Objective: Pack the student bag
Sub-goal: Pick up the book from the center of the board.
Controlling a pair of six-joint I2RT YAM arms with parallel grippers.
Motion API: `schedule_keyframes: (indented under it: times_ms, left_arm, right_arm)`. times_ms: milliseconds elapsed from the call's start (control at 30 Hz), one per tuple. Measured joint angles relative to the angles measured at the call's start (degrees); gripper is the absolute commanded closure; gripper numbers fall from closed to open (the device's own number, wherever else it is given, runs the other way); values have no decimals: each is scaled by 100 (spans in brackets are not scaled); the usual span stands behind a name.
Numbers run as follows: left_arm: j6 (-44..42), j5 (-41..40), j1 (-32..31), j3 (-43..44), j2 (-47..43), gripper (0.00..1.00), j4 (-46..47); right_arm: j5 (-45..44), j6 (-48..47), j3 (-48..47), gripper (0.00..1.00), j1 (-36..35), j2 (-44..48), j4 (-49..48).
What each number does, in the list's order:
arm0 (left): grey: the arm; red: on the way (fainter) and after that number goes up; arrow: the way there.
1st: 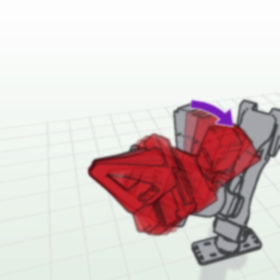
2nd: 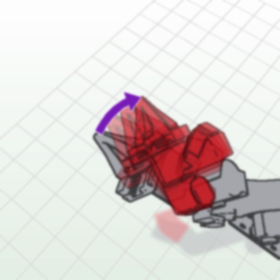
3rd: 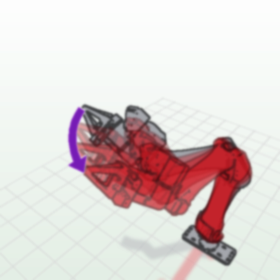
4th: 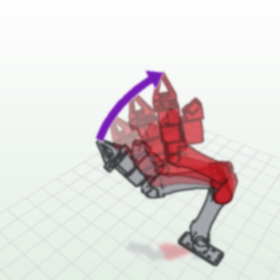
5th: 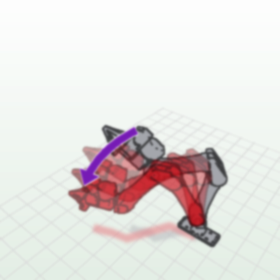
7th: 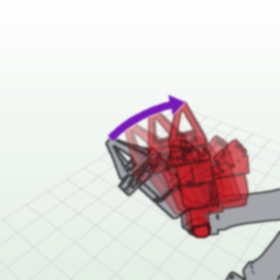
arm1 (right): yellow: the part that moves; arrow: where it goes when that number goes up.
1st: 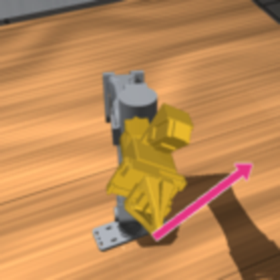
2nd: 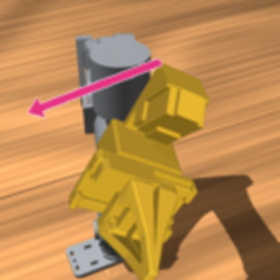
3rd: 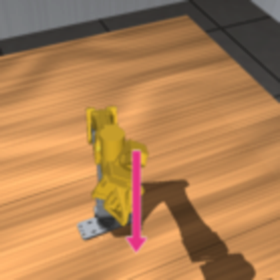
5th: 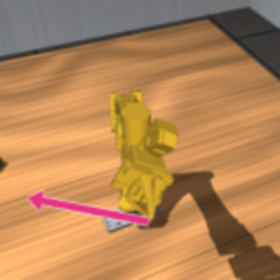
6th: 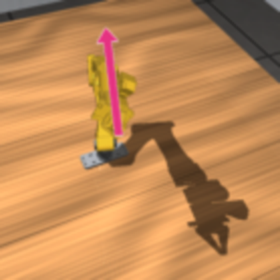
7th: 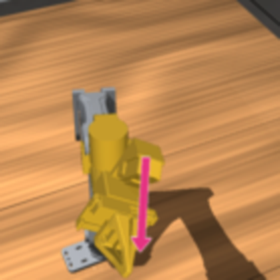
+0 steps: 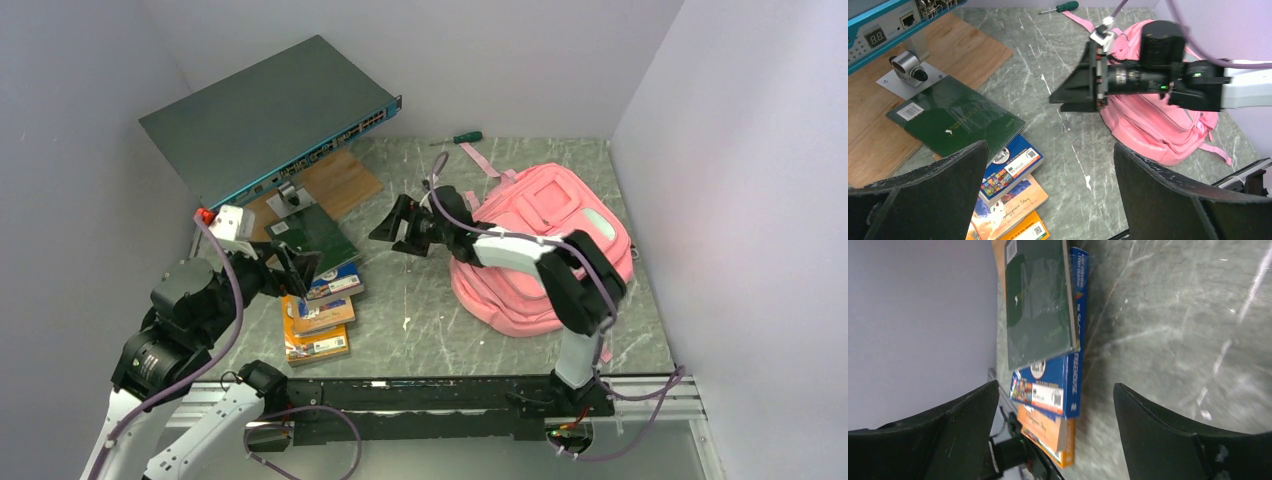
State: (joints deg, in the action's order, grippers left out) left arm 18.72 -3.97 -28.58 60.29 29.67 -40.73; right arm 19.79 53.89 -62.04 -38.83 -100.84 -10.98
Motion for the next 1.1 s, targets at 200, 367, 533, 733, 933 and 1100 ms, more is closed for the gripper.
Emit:
schedule_keyframes:
  times_ms: [200, 367, 533, 733, 933, 1100]
  left_arm:
    - [48, 33, 0, -107, -273, 0, -140]
    - [52, 114, 0, -146, -291, 0, -210]
    - [48, 114, 0, -151, -297, 0, -225]
    - [50, 116, 0, -221, -332, 0, -254]
    - [55, 138, 0, -223, -332, 0, -304]
    - [72, 188, 0, -295, -332, 0, -317]
  right_arm:
    - [385, 1257, -214, 18, -66, -1436, -1198]
    - [407, 1641, -581, 34, -232, -2017, -1410]
    - [474, 1974, -796, 52, -363, -2402, -1969]
    - [608, 2269, -1010, 64, -363, -2809, -2319]
    - [669, 2380, -1069, 86, -363, -2852, -2557]
    - [798, 2391, -1047, 100, -313, -2828, -2846]
